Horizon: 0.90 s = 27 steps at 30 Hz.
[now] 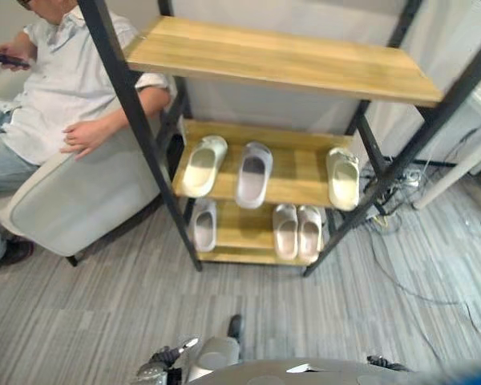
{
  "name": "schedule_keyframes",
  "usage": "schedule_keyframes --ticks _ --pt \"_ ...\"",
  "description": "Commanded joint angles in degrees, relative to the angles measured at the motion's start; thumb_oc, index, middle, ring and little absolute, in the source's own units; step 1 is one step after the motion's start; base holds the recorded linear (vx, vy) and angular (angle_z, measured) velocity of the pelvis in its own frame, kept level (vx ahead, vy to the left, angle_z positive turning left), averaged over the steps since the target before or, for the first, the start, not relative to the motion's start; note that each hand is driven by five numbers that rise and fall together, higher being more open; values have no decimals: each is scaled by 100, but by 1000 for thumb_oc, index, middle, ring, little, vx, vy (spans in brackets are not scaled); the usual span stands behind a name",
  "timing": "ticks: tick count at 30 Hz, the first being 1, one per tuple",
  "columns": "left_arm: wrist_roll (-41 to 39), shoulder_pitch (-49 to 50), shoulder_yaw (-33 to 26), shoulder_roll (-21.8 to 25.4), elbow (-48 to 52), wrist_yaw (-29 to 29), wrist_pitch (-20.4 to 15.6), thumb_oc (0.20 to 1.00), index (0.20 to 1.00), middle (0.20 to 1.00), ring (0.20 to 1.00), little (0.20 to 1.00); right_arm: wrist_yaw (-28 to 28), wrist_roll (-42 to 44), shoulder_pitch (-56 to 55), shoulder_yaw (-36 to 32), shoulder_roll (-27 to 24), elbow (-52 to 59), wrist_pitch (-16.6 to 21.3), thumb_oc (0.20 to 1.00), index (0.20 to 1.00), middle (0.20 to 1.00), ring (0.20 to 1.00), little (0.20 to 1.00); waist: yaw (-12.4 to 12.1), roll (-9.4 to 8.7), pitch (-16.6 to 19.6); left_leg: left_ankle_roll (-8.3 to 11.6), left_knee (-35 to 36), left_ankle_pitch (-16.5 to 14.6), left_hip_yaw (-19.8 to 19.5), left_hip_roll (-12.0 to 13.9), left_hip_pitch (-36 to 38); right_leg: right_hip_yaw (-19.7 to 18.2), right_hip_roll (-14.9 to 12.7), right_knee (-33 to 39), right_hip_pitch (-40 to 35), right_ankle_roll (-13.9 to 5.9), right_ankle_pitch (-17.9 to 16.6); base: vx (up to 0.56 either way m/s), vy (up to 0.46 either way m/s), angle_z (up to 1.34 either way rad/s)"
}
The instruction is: Arrange the slippers neatly on the shoe rack.
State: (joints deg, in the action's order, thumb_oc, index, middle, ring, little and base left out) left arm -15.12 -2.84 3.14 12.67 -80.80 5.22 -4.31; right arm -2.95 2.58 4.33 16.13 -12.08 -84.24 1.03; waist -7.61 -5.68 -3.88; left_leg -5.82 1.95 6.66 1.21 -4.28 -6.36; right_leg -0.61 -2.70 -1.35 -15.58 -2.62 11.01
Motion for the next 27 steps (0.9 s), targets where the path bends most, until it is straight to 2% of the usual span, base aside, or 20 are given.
schedule_keyframes --ticks 1,6,8,9,10,11,12,14,16,17,18,20,21,27 --pt "-103 -100 -57 -136 -258 -23 -4 1000 1000 1000 1000 1000 -12 -129 -174 -152 -311 202 -57 1000 1000 1000 1000 1000 -256 335 302 710 -377 -277 46 300 -205 -146 -107 -255 413 -293 -134 120 83 17" --pt "-301 -176 -178 -61 -76 16 -60 1000 1000 1000 1000 1000 67 -167 -187 -153 -209 208 -85 1000 1000 1000 1000 1000 -320 186 389 587 -494 -591 100 202 -175 -169 -324 -353 520 -499 -380 132 90 -1" --pt "-335 -239 -174 -18 -1 55 -80 1000 1000 1000 1000 1000 61 -148 -129 -164 -212 271 -70 1000 1000 1000 1000 1000 -344 137 351 495 -518 -697 120 157 -149 -140 -377 -798 726 -637 -630 89 98 2" --pt "-330 -308 -147 30 24 66 -78 1000 1000 1000 1000 1000 63 -147 -67 -147 -218 302 -54 1000 1000 1000 1000 1000 -290 165 226 397 -543 -741 76 141 -88 -158 -376 -1587 1137 -789 -1100 36 120 2" --pt "-334 -347 -130 50 34 77 -78 1000 1000 1000 1000 1000 63 -162 -29 -119 -229 308 -56 1000 1000 1000 1000 1000 -223 211 115 338 -550 -750 19 141 -47 -208 -337 -1993 1338 -844 -1338 22 119 9" --pt "-332 -381 -107 57 41 87 -70 1000 1000 1000 1000 1000 44 -139 12 -127 -262 342 -50 1000 1000 1000 1000 1000 -163 272 35 294 -561 -778 -48 141 12 -263 -276 -2279 1472 -858 -1435 -7 55 14" --pt "-332 -383 -108 56 41 87 -70 1000 1000 1000 1000 1000 44 -139 14 -127 -263 342 -50 1000 1000 1000 1000 1000 -162 272 30 294 -565 -781 -48 140 14 -263 -277 -2288 1473 -858 -1431 33 55 29" --pt "-330 -413 -84 68 22 117 -74 1000 1000 1000 1000 1000 2 -107 61 -156 -295 386 -30 1000 1000 1000 1000 1000 -60 401 -43 259 -521 -826 -163 187 200 -203 -267 -2687 1804 -779 -1381 112 58 29" --pt "-299 -427 -55 66 -8 132 -98 1000 1000 1000 1000 1000 -48 -99 47 -154 -307 397 -19 1000 1000 1000 1000 1000 75 521 -101 268 -491 -900 -248 223 402 -93 -364 -2405 2119 -563 -1089 201 21 10" --pt "-260 -443 -8 58 -9 113 -105 1000 1000 1000 1000 1000 -64 -112 48 -118 -303 411 -14 1000 1000 1000 1000 1000 203 588 -178 306 -492 -964 -311 212 537 -34 -407 -1948 2243 -478 -826 153 -10 20" --pt "-260 -442 -9 57 -10 113 -105 1000 1000 1000 1000 1000 -64 -112 48 -116 -303 411 -14 1000 1000 1000 1000 1000 220 591 -200 307 -495 -975 -326 210 563 -18 -411 -1952 2211 -475 -809 125 -35 31" --pt "-153 -454 70 53 15 142 -135 1000 1000 1000 1000 1000 -72 -233 65 -22 -324 438 -14 1000 1000 1000 1000 1000 298 583 -273 357 -478 -1095 -333 164 717 24 -522 -1181 2360 -525 -945 95 -64 44" --pt "-184 -488 31 13 -10 173 -137 1000 1000 1000 1000 1000 -115 -264 115 -22 -314 443 -23 1000 1000 1000 1000 1000 300 487 -235 421 -541 -1164 -365 59 738 39 -637 -628 2100 -607 -985 59 -53 26" --pt "49 -318 -29 -14 -66 199 -134 1000 1000 1000 1000 1000 -203 -674 296 301 -331 684 52 1000 1000 1000 1000 1000 47 383 89 524 -279 -1135 -389 174 915 103 -593 -313 1626 -631 -1009 55 -96 21"
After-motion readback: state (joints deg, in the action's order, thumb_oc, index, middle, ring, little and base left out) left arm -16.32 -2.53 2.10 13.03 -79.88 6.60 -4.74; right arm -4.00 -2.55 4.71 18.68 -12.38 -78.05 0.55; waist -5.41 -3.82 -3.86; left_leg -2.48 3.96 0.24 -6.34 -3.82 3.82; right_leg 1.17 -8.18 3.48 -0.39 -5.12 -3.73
